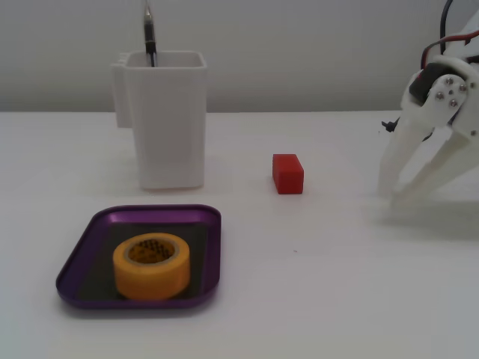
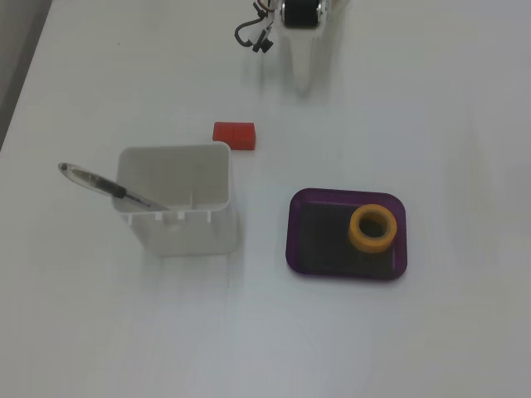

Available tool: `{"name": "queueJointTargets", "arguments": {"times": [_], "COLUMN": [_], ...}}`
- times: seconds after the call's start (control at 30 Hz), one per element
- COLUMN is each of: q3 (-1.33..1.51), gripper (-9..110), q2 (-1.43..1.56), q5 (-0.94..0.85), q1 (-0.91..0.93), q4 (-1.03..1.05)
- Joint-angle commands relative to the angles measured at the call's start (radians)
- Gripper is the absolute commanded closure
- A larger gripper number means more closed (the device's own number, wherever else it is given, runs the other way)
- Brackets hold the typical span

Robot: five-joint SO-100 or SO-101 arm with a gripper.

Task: Pick up the red cube and place it in the box.

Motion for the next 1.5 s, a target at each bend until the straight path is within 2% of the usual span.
{"name": "queueJointTargets", "arguments": {"times": [0.0, 0.8, 1.1, 1.33, 1.47], "q3": [0.006, -0.011, -0.219, -0.416, -0.6], "gripper": [102, 102, 102, 101, 91], "q2": [0.08, 0.078, 0.041, -0.308, -0.615], "q5": [-0.009, -0.017, -0.015, -0.1, -0.153], "q1": [-0.008, 0.006, 0.009, 0.04, 0.156], "q4": [-0.005, -0.008, -0.17, -0.172, -0.181]}}
